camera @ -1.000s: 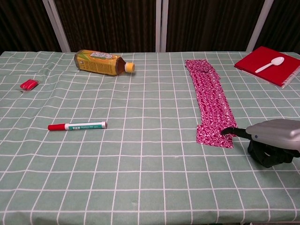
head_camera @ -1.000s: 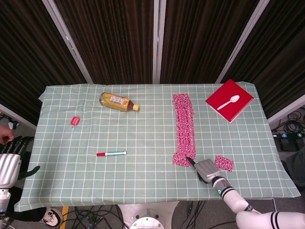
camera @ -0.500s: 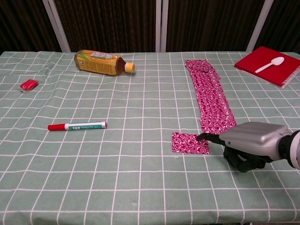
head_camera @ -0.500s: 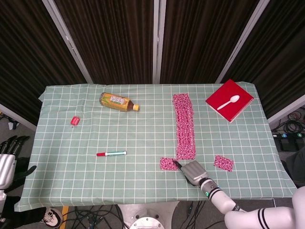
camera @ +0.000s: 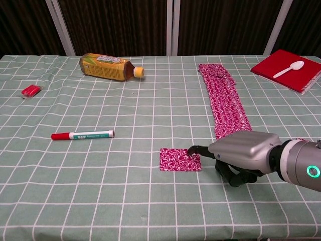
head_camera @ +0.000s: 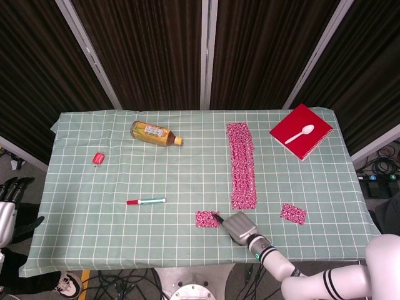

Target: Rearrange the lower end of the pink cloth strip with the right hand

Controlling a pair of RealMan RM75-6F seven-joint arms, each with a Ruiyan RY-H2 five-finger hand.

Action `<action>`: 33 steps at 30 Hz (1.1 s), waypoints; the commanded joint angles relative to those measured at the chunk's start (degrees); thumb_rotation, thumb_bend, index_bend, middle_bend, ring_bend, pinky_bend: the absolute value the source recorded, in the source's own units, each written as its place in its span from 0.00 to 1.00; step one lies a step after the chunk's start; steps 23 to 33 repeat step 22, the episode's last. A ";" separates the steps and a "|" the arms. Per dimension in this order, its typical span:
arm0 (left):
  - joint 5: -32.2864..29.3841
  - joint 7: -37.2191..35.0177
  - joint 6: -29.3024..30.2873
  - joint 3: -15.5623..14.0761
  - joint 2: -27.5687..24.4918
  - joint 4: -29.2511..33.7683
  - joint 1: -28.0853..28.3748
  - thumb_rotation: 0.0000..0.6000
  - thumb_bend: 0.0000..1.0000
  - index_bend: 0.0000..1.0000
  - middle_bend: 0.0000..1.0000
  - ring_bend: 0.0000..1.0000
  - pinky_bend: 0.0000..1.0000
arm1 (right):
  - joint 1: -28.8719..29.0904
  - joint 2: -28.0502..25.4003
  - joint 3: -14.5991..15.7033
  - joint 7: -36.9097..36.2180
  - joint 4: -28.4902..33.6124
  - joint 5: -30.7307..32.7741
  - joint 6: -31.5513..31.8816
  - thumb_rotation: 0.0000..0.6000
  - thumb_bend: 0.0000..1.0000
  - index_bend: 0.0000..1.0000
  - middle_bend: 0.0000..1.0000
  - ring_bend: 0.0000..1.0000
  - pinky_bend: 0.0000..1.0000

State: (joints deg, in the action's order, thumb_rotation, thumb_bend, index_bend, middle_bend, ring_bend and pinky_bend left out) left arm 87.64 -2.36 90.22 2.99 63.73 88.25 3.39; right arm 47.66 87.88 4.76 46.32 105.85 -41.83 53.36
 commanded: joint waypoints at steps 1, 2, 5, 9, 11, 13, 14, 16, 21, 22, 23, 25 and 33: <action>-0.01 -0.04 -0.03 0.02 -0.10 0.05 -0.01 1.00 0.10 0.15 0.16 0.10 0.19 | -0.66 -1.81 -0.14 -0.45 1.93 -2.33 3.30 1.00 1.00 0.01 0.92 0.82 0.74; -0.07 -0.07 -0.10 0.02 -0.13 0.08 -0.01 1.00 0.10 0.15 0.16 0.10 0.19 | -1.20 -2.69 -0.13 -0.78 2.64 -3.68 4.80 1.00 1.00 0.01 0.92 0.82 0.74; -0.02 0.03 -0.20 0.04 -0.12 0.17 0.06 1.00 0.10 0.15 0.16 0.10 0.19 | -4.16 -6.42 0.35 -2.60 5.06 -10.46 11.33 1.00 1.00 0.02 0.92 0.82 0.74; 0.05 0.58 -0.49 0.14 0.11 0.53 0.33 1.00 0.10 0.15 0.16 0.10 0.19 | -10.00 -11.77 1.94 -7.92 5.66 -23.44 21.69 1.00 0.99 0.08 0.92 0.82 0.74; 0.18 1.01 -0.65 0.15 0.18 0.83 0.49 1.00 0.10 0.15 0.16 0.10 0.19 | -13.57 -14.29 2.66 -12.94 3.75 -30.45 27.47 1.00 0.92 0.12 0.92 0.82 0.74; 0.27 1.32 -0.77 0.11 0.16 1.08 0.57 1.00 0.10 0.15 0.16 0.10 0.19 | -16.97 -16.44 3.10 -18.26 0.56 -35.80 32.75 1.00 0.77 0.16 0.89 0.78 0.72; 0.28 1.49 -0.88 0.12 0.16 1.20 0.65 1.00 0.10 0.15 0.16 0.10 0.19 | -18.30 -17.24 3.18 -20.10 -1.11 -37.47 34.77 1.00 0.70 0.16 0.82 0.72 0.67; 0.29 1.82 -1.12 0.12 0.16 1.42 0.80 1.00 0.10 0.15 0.16 0.10 0.19 | -21.19 -18.77 3.05 -21.87 -5.02 -39.20 38.64 1.00 0.56 0.17 0.60 0.49 0.51; 0.56 2.67 -1.64 0.03 0.28 1.96 1.18 1.00 0.09 0.15 0.16 0.10 0.19 | -25.78 -22.01 1.24 -25.32 -7.86 -35.24 40.04 1.00 0.15 0.03 0.03 0.00 0.01; 0.68 2.84 -1.61 0.02 0.30 2.02 1.22 1.00 0.10 0.15 0.16 0.10 0.19 | -26.32 -22.46 0.85 -26.88 -8.30 -34.99 39.96 1.00 0.11 0.01 0.00 0.00 0.00; 0.68 2.84 -1.61 0.02 0.30 2.02 1.22 1.00 0.10 0.15 0.16 0.10 0.19 | -26.32 -22.46 0.85 -26.88 -8.30 -34.99 39.96 1.00 0.11 0.01 0.00 0.00 0.00; 0.68 2.84 -1.61 0.02 0.30 2.02 1.22 1.00 0.10 0.15 0.16 0.10 0.19 | -26.32 -22.46 0.85 -26.88 -8.30 -34.99 39.96 1.00 0.11 0.01 0.00 0.00 0.00; 0.68 2.84 -1.61 0.02 0.30 2.02 1.22 1.00 0.10 0.15 0.16 0.10 0.19 | -26.32 -22.46 0.85 -26.88 -8.30 -34.99 39.96 1.00 0.11 0.01 0.00 0.00 0.00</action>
